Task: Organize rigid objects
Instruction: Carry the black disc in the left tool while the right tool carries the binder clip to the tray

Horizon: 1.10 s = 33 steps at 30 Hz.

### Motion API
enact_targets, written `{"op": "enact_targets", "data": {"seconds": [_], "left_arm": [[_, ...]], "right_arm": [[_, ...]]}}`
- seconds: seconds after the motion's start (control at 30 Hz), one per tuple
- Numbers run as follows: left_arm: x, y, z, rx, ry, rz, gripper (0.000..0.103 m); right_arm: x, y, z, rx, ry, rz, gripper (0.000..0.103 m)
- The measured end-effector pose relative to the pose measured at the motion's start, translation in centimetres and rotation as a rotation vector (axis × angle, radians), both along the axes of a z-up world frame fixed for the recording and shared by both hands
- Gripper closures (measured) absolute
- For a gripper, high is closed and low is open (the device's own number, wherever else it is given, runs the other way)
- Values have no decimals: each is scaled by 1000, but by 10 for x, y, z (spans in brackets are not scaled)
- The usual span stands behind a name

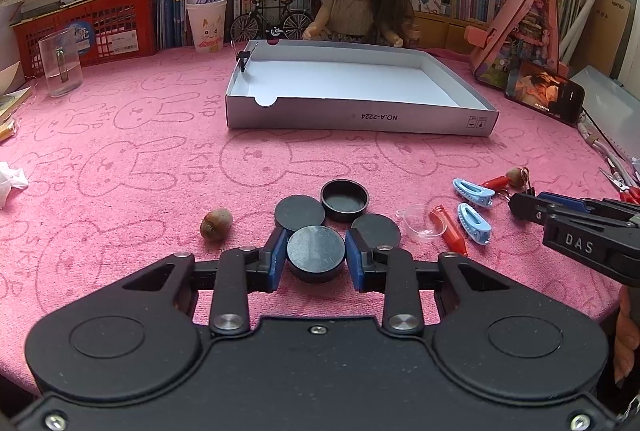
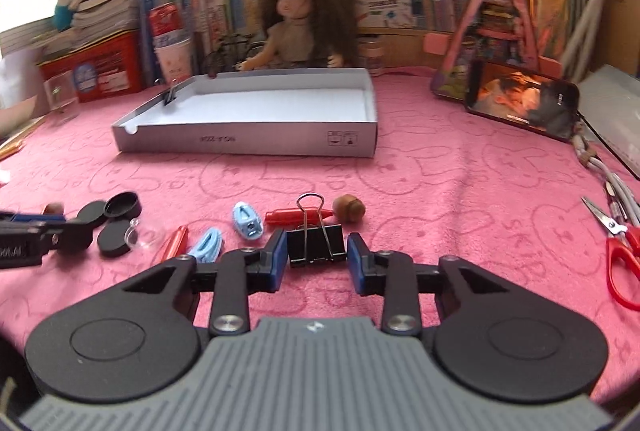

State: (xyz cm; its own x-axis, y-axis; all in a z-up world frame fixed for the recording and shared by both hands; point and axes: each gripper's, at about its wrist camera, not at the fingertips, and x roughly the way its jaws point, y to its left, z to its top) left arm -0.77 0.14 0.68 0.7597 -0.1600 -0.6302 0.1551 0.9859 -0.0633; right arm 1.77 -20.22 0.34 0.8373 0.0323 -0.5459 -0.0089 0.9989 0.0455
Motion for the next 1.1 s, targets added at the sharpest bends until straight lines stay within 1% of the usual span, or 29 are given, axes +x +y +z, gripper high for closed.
{"op": "enact_targets", "data": {"seconds": [0.63,1.1], "left_arm": [[0,0,0,-2,0,4,73],[0,0,0,-2,0,4,73]], "right_arm": [[-5,4,4,2,-45,-13,65],[-8,4,0,22,-27,-6,64]]}}
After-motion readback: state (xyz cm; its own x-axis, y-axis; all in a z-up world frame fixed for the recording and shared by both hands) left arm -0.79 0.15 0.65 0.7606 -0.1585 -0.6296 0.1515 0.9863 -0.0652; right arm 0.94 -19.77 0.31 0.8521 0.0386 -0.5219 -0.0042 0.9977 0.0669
